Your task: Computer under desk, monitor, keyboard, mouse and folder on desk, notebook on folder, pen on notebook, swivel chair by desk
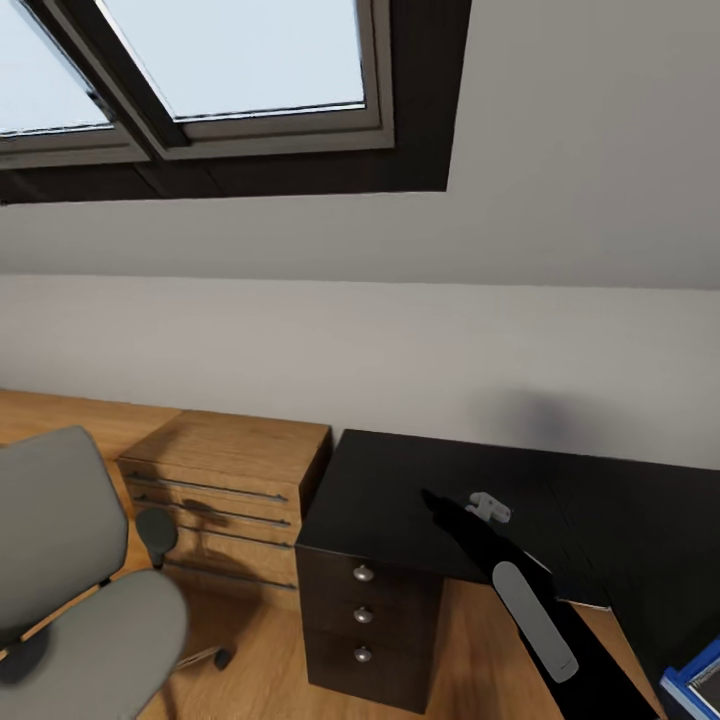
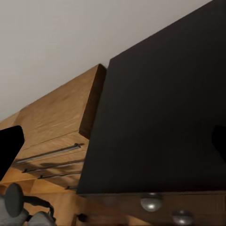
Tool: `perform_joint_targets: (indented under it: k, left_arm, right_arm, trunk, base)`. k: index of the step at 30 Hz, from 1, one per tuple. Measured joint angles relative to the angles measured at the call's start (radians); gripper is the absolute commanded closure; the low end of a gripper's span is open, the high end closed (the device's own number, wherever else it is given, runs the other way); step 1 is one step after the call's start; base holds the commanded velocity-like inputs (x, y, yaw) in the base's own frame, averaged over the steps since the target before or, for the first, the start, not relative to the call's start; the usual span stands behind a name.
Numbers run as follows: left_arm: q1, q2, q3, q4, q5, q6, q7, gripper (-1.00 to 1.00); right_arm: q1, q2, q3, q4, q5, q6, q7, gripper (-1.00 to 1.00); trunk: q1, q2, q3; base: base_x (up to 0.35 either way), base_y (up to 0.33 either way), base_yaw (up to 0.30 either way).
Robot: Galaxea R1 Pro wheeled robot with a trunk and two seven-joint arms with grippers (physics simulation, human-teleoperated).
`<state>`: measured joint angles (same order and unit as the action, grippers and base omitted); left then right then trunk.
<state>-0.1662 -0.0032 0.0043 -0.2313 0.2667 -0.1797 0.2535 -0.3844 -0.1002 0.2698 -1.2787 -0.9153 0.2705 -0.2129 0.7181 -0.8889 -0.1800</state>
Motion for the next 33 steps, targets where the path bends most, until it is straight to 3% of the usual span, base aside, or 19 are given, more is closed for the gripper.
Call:
perform_joint_targets:
  k: [14, 27, 33]
  left_arm:
    - [0.0, 0.002, 0.0, 0.069, -0.001, -0.01, -0.023, -1.0]
    - [0.0, -0.002, -0.002, 0.108, -0.002, -0.084, -0.025, -1.0]
    - [0.0, -0.004, -0.002, 0.111, -0.002, -0.086, -0.024, -1.0]
  right_arm:
    - [0.0, -0.002, 0.003, 0.0, -0.003, 0.002, 0.007, -1.0]
    - [0.001, -0.001, 0.007, 0.004, 0.0, 0.0, 0.036, -1.0]
    - [0.0, 0.027, 0.023, 0.039, 0.016, -0.026, 0.034, -1.0]
  trunk:
    - [0.0, 0.0, 0.0]
    - [0.0, 0.0, 0.0]
    - [0.0, 0.0, 0.0]
  base:
    - [0.0, 0.0, 0.081]
    - [0.0, 0.0, 0.001]
    - [0.0, 0.0, 0.0]
